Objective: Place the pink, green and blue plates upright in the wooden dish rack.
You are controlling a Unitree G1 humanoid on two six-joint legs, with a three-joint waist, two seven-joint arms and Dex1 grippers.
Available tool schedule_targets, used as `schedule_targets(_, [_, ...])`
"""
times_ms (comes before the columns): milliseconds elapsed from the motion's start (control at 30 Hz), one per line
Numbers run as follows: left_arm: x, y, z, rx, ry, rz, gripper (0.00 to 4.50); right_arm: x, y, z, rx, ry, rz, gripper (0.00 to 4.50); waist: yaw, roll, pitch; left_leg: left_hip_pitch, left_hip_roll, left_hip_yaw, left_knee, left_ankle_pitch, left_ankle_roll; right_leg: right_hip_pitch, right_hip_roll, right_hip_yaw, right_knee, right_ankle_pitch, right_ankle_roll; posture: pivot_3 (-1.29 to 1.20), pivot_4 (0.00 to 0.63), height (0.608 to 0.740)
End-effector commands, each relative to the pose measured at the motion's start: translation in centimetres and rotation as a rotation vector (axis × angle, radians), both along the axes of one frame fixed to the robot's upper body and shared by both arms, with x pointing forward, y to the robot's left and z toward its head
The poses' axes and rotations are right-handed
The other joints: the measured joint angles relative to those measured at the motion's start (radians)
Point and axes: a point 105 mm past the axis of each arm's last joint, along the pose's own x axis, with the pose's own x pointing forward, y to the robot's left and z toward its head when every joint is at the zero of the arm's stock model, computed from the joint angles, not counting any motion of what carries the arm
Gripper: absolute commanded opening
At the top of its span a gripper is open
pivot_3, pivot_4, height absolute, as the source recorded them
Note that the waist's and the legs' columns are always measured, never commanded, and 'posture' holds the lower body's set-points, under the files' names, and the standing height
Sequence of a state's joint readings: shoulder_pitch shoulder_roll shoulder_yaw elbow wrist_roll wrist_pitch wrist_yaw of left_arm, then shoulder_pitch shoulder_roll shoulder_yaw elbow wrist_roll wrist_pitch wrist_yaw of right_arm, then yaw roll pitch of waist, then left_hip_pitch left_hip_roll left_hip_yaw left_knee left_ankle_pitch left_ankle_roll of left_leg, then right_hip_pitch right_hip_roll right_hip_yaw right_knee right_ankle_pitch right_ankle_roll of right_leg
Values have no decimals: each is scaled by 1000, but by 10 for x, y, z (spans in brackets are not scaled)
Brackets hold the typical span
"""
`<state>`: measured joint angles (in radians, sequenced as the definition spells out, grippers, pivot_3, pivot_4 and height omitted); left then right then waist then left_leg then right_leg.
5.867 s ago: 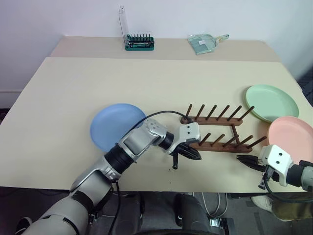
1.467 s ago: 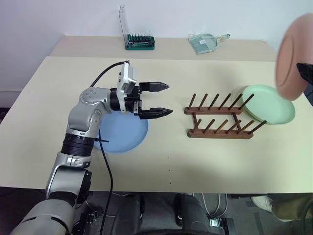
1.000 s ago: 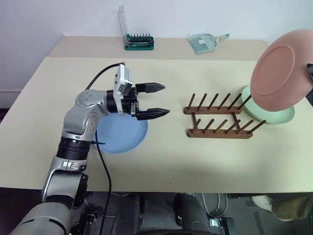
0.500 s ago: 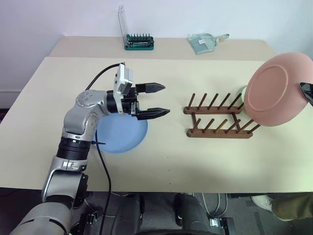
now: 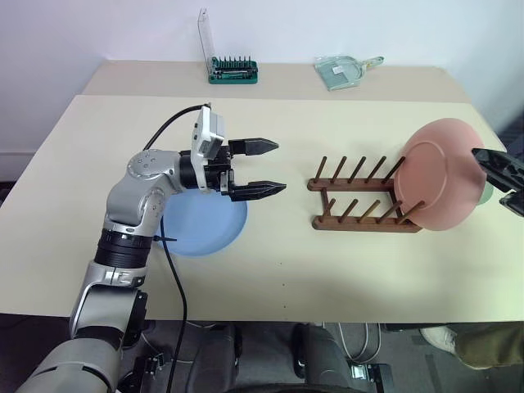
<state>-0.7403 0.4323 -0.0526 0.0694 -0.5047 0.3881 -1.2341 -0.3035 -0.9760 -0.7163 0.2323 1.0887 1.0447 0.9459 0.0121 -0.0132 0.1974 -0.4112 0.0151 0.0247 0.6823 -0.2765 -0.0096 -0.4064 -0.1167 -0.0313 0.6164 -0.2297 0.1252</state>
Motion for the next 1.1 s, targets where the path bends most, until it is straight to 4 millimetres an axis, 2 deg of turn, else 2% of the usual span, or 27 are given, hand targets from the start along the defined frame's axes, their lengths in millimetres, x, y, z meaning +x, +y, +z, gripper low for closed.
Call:
schedule_targets(33, [-5,2,7,-16,-28,-7,4500,-2,-13,32,-19,-175,-88,4473,0,0,0,0,0,0,0,0,0,0,0,0,0,0,0,0,150,740])
schedule_targets(200, [-7,-1,7,-20,-25,-15,4500,-10,-21,48,-18,-287,-158,4473,1,0,0,0,0,0,0,0,0,0,0,0,0,0,0,0,150,740])
schedule_targets(300, [-7,-2,6,-19,-25,-20,4500,-6,-40,55,-91,-348,-326,4473,0,0,0,0,0,0,0,0,0,0,0,0,0,0,0,0,150,740])
schedule_targets(433, [-6,-3,6,-18,-20,-24,4500,5,-74,62,-294,-366,-598,4473,-1,0,0,0,0,1,0,0,0,0,0,0,0,0,0,0,150,740])
schedule_targets(500, [-6,-4,6,-17,-20,-24,4500,10,-90,55,-566,-341,-729,4473,0,0,0,0,0,1,0,0,0,-1,0,0,0,0,0,0,150,740])
schedule_targets(567, [-5,-5,6,-17,-20,-25,4500,17,-101,32,-950,-254,-761,4473,0,1,0,0,0,2,0,0,0,-1,0,0,0,0,0,0,150,740])
schedule_targets(667, [-5,-7,6,-17,-22,-30,4500,24,-108,8,-1261,-171,-705,4473,-6,1,0,0,0,2,-1,0,0,-1,0,1,-1,0,0,0,150,740])
schedule_targets(767, [-5,-8,7,-19,-21,-35,4500,30,-99,-20,-1266,-112,-546,4473,-12,1,0,0,0,3,-1,0,0,-1,0,2,-1,0,0,0,150,740])
schedule_targets(867, [-4,-8,7,-17,-25,-33,4500,33,-93,-38,-1237,-68,-426,4473,-24,1,0,1,0,3,-1,0,0,-1,0,2,0,0,1,0,150,740])
schedule_targets(1033, [-5,-4,10,-13,-30,-21,4500,32,-88,-58,-1204,25,-269,4473,-25,1,0,1,0,2,-1,0,0,-1,0,2,0,0,1,0,150,740])
schedule_targets(1100, [-5,-3,10,-13,-31,-18,4500,32,-81,-67,-1193,44,-186,4473,-24,1,0,1,0,2,-1,0,0,-1,0,2,0,0,1,0,150,740])
